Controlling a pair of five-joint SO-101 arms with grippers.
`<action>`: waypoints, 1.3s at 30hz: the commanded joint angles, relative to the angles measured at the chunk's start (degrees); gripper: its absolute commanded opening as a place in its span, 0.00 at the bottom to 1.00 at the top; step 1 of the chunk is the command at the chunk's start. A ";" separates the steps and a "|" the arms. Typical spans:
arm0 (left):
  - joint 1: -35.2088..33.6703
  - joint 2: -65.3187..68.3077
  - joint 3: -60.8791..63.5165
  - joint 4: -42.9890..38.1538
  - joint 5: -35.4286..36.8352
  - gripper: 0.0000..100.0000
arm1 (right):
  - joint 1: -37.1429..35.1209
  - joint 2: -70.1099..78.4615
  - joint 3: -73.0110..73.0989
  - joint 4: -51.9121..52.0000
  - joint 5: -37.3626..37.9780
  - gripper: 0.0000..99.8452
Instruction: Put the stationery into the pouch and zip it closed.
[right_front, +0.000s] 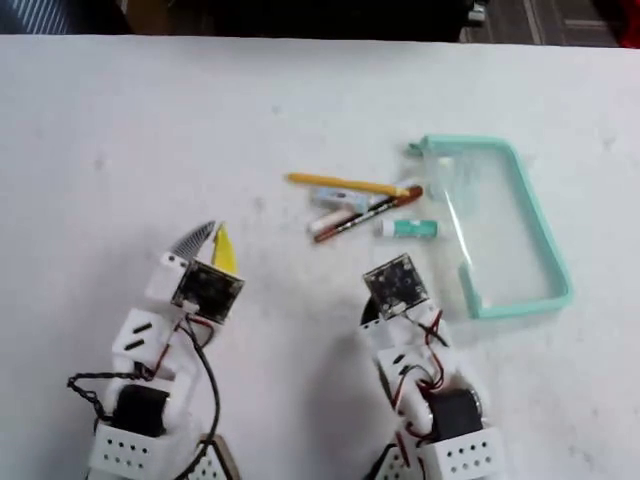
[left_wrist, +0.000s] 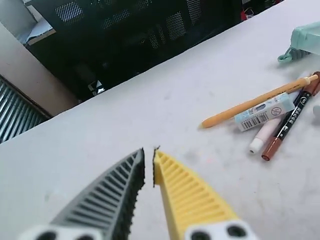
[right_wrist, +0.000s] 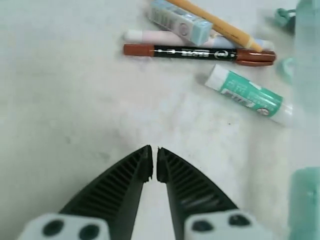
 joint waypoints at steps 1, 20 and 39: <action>0.66 0.04 0.00 -1.49 1.32 0.06 | -3.03 -0.31 0.53 1.98 0.00 0.02; 0.66 0.04 0.00 -1.49 1.14 0.06 | 14.55 -0.31 0.53 -6.02 20.66 0.02; 0.66 0.04 0.00 -1.49 1.32 0.06 | 23.34 16.40 -18.90 -7.25 25.67 0.12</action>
